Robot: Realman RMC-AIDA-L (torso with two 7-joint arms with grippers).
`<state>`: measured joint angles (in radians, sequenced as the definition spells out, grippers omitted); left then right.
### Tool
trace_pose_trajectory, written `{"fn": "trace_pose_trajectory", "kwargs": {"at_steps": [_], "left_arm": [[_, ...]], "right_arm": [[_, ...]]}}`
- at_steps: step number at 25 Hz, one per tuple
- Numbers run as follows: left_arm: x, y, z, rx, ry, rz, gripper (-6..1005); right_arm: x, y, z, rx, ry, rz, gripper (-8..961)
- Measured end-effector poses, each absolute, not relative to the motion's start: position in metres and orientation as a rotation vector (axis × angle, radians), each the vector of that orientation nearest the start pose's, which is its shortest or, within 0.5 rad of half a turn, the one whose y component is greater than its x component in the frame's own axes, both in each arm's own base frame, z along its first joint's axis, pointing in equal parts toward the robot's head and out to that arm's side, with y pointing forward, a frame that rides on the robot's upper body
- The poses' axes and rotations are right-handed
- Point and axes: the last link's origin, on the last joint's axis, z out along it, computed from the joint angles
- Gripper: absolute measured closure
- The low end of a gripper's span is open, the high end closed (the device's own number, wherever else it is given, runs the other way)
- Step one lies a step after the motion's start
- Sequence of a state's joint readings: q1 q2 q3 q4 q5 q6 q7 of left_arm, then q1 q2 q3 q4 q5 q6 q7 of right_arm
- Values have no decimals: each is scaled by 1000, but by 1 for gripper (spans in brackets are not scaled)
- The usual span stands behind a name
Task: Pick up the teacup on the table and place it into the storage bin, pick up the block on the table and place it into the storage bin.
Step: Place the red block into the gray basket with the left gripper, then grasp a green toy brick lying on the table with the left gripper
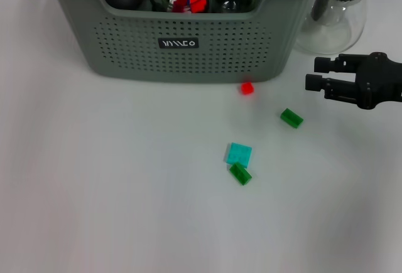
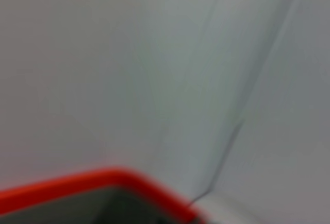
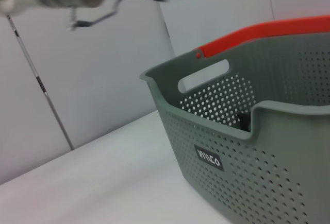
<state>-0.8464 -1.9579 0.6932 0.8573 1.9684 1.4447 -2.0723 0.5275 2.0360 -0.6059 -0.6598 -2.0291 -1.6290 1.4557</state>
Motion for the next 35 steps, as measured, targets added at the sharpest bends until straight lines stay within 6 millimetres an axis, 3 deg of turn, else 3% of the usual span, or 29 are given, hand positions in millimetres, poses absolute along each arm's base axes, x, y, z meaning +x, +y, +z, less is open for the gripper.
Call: {"fn": "trace_pose_trajectory", "kwargs": {"at_steps": [5,9,13,17,20,23,27,30,32,35], "left_arm": [[-116,472,54,-2505,-865,-402,702],[-117,484,27,-2438,-874,-143,688],[-118,486,12,-2397,-868,-50,674],[-115,487,11,-2386,-858,-65,660],[-113,486,18,-2379,-874,-124,650],[-113,479,34,-2370,-895,-248,536],[-113,452,66,-2413,-884,-512,424],[-123,414,92,-2479,-774,-830,425],[-143,381,104,-2487,-642,-1051,426],[-175,342,110,-2420,-489,-1231,428]], "right_arm": [[271,329,24,-2702,722,734,429],[270,329,23,-2702,723,735,430],[270,329,23,-2703,722,736,430],[270,330,23,-2700,721,733,430],[270,331,23,-2700,721,732,430],[270,330,23,-2700,721,733,430],[271,330,23,-2698,724,732,430],[271,330,23,-2697,724,732,430],[271,330,23,-2694,725,732,430],[271,330,23,-2692,729,731,430]]}}
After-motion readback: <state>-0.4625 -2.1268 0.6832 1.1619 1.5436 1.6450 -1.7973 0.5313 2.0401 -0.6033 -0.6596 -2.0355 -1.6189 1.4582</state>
